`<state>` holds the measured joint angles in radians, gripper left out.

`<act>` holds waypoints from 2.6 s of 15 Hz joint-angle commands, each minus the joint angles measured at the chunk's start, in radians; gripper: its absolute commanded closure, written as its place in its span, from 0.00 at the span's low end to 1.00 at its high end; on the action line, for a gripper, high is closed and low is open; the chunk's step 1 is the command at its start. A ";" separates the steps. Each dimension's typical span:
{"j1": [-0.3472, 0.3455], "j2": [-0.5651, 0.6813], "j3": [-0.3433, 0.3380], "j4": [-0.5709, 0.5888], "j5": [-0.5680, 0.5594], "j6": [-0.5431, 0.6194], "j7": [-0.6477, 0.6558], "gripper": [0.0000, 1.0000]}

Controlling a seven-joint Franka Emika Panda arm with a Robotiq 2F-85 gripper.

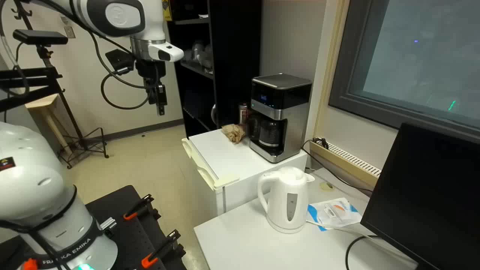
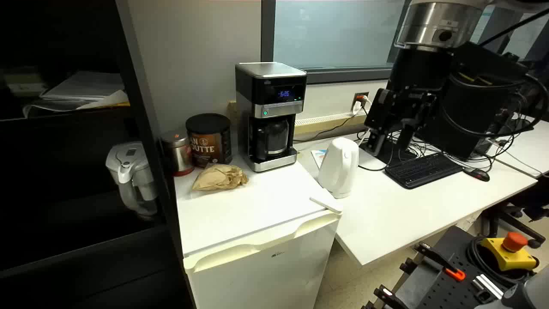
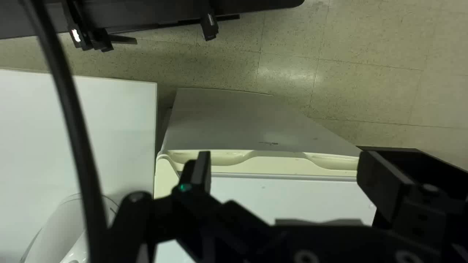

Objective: Press a button on the coffee maker

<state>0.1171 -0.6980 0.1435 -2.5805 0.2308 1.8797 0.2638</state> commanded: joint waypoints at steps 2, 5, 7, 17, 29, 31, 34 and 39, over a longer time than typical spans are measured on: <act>-0.009 0.000 0.007 0.002 0.004 -0.003 -0.005 0.00; -0.009 0.000 0.007 0.002 0.004 -0.003 -0.005 0.00; -0.009 0.000 0.007 0.002 0.004 -0.003 -0.005 0.00; -0.068 0.071 0.090 0.004 -0.166 0.187 0.062 0.00; -0.241 0.217 0.225 0.020 -0.653 0.393 0.393 0.33; -0.264 0.242 0.233 0.030 -0.743 0.402 0.468 0.49; -0.278 0.287 0.230 0.047 -0.875 0.425 0.568 0.72; -0.251 0.367 0.187 0.087 -1.077 0.483 0.704 1.00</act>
<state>-0.1485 -0.3950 0.3558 -2.5375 -0.7432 2.3266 0.8871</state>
